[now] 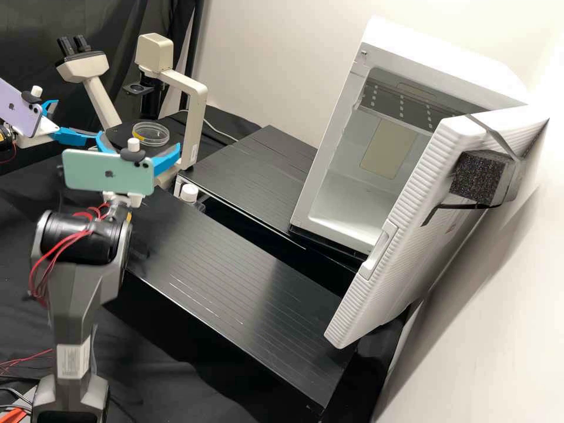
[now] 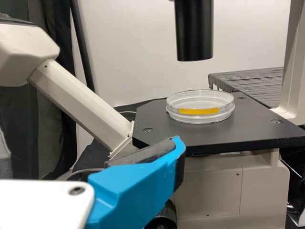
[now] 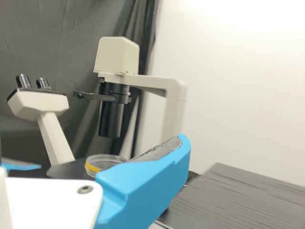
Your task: Take out the petri dish and place it under the microscope.
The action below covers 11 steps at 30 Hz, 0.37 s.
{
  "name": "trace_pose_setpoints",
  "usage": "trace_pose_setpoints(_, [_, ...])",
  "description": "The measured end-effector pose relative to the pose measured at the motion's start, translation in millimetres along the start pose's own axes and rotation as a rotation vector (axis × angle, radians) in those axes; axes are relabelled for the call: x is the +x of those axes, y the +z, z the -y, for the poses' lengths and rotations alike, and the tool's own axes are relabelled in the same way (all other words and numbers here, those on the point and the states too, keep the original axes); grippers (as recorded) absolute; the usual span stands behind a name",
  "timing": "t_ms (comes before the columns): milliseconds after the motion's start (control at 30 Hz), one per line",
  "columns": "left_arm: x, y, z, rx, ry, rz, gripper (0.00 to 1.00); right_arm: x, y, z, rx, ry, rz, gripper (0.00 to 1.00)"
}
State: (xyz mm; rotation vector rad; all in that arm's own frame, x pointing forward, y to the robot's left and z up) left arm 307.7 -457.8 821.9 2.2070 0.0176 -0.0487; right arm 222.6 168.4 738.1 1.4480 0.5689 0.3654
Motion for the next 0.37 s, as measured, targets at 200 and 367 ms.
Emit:
trace_pose_setpoints(200, [0, 0, 0.0, 0.0, 0.0, 0.0, 1.0, -63, 2, -10, -0.039, -0.019, 0.02, 1.0])
trace_pose_setpoints(367, [0, 0, 0.0, 0.0, 0.0, 0.0, 1.0, -97, 16, -10, 0.004, -0.046, 0.073, 1.0])
